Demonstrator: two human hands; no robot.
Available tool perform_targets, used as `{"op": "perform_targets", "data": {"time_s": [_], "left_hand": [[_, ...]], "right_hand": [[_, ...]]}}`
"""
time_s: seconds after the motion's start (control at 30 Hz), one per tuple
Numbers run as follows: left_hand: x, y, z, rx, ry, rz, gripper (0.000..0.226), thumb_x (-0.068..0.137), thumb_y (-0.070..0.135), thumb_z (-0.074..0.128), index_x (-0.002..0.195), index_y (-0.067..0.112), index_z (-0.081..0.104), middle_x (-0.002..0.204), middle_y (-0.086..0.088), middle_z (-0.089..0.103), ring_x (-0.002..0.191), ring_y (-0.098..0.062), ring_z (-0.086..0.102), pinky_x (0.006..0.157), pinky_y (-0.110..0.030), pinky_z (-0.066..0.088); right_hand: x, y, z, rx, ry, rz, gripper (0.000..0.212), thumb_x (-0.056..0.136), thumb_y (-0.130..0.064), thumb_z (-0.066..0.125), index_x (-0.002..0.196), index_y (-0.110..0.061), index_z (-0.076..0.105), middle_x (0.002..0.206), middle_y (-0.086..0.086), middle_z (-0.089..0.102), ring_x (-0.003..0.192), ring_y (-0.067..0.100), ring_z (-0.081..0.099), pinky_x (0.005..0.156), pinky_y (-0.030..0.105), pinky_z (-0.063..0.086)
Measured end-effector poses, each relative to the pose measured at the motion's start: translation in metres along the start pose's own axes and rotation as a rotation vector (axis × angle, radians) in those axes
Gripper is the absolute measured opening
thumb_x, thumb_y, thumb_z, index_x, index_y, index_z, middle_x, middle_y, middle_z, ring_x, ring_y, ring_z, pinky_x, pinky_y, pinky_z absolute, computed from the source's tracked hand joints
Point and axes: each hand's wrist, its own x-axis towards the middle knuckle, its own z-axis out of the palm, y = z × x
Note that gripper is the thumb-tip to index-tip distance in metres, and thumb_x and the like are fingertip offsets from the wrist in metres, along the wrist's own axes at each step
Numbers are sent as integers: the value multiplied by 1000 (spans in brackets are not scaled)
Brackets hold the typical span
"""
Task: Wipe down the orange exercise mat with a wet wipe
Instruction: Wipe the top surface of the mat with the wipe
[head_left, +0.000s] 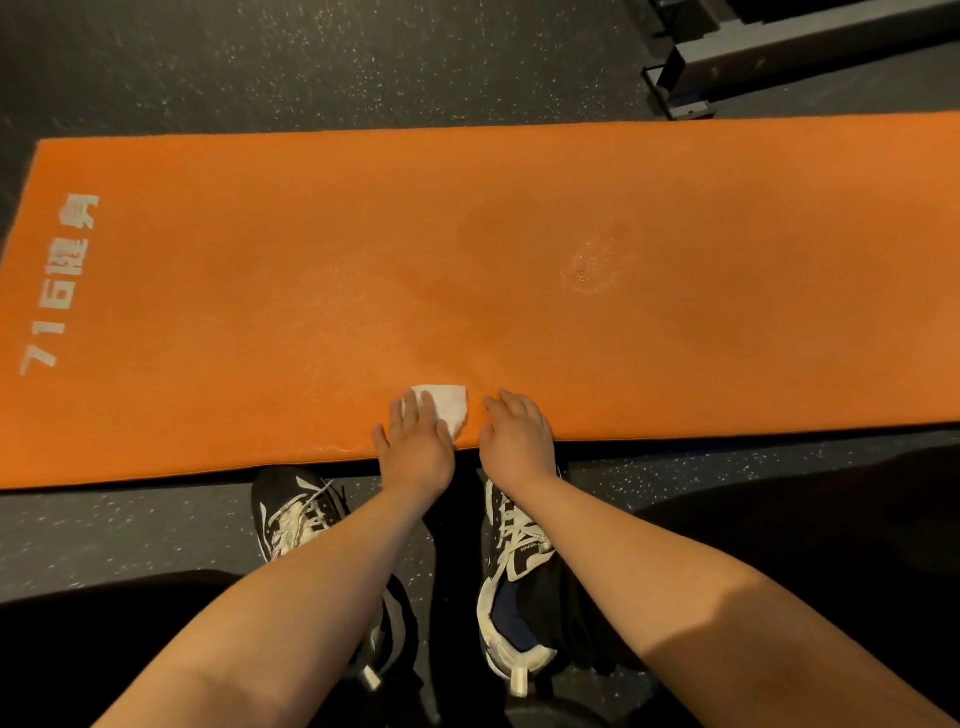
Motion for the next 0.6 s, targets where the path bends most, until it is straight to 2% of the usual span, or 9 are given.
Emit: {"op": "perform_targets", "data": {"time_s": [0.17,0.33,0.4,0.5,0.6], "left_hand": [[-14,14,9,48,-43,176,56,108,40,14,161,26,5,169,4,-6,154,-18,-11,121,-57,-5],[5,-24,-20,85,-17,-111,56,107,37,19,161,26,8,169,-1,-2,154,-28,-10,122,-58,-2],[3,-25,-20,86,-16,-130,57,107,35,19,161,22,7,169,-4,-3,154,-27,-10,122,-57,-1],[-10,1,-2,16,-35,-23,59,107,36,18,161,18,1,169,-5,-9,154,-22,-11,122,-55,-4],[-16,19,9,-4,-72,73,59,108,37,17,161,20,-2,168,-1,-14,154,-19,-15,122,-54,-8]], "right_hand": [[0,10,-7,16,4,-39,47,103,-20,40,150,-15,44,160,5,35,149,23,24,122,39,21],[-8,3,-1,0,-62,5,52,107,-21,36,158,-17,28,168,5,13,155,25,2,126,41,8],[-10,-2,0,-6,-56,23,55,106,-19,37,159,-17,25,169,4,10,155,24,0,126,41,2],[-9,-2,-4,-46,-22,50,53,105,-24,36,158,-23,30,168,0,16,155,20,5,126,47,-1],[-9,1,-8,-71,-2,42,50,105,-30,34,155,-28,36,166,-1,22,154,19,11,125,49,5]]}}
